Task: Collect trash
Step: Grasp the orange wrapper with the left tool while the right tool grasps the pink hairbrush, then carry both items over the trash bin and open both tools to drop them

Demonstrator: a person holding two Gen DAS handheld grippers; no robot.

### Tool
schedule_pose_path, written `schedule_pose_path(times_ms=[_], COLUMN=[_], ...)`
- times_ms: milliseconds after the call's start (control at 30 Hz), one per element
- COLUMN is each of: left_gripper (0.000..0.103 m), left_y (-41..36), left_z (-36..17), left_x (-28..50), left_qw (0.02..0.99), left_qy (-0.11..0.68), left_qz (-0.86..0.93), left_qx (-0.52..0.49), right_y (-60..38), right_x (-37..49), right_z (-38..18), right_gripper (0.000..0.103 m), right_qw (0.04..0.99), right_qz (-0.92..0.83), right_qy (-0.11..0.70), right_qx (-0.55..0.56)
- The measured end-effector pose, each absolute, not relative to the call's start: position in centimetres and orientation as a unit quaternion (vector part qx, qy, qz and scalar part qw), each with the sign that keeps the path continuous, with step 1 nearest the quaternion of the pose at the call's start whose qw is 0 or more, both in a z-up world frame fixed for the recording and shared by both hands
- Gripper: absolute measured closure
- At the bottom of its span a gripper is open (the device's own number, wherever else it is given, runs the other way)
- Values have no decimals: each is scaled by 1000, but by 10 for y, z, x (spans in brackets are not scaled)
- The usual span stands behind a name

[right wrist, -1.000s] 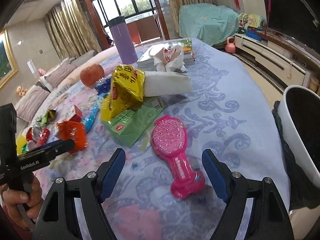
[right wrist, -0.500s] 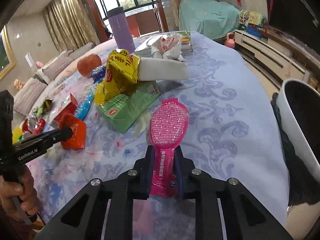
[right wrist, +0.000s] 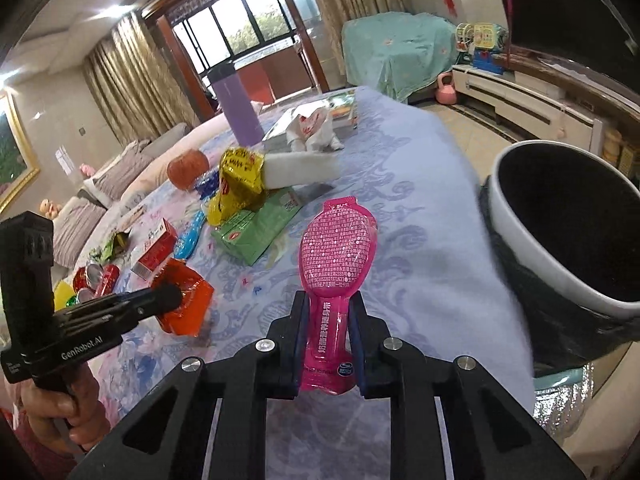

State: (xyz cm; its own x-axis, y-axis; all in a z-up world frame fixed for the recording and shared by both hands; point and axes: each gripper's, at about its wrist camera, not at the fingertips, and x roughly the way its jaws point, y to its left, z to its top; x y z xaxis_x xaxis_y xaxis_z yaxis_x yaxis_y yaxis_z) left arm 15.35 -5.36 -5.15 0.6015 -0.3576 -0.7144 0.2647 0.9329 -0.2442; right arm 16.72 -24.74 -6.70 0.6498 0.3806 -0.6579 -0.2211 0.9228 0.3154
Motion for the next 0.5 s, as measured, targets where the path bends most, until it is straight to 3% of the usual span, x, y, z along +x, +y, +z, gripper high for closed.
schedule_pose_path(times_ms=[500], left_gripper=[91], left_y=[-121], left_z=[-35], left_x=[162], left_qw=[884], left_qy=[399], left_qz=[-239], left_qx=[-31], right_y=[-303], right_x=[152], right_z=[-55], right_gripper=[84], right_qw=[917], right_qz=[119], right_qy=[357], right_qx=[136])
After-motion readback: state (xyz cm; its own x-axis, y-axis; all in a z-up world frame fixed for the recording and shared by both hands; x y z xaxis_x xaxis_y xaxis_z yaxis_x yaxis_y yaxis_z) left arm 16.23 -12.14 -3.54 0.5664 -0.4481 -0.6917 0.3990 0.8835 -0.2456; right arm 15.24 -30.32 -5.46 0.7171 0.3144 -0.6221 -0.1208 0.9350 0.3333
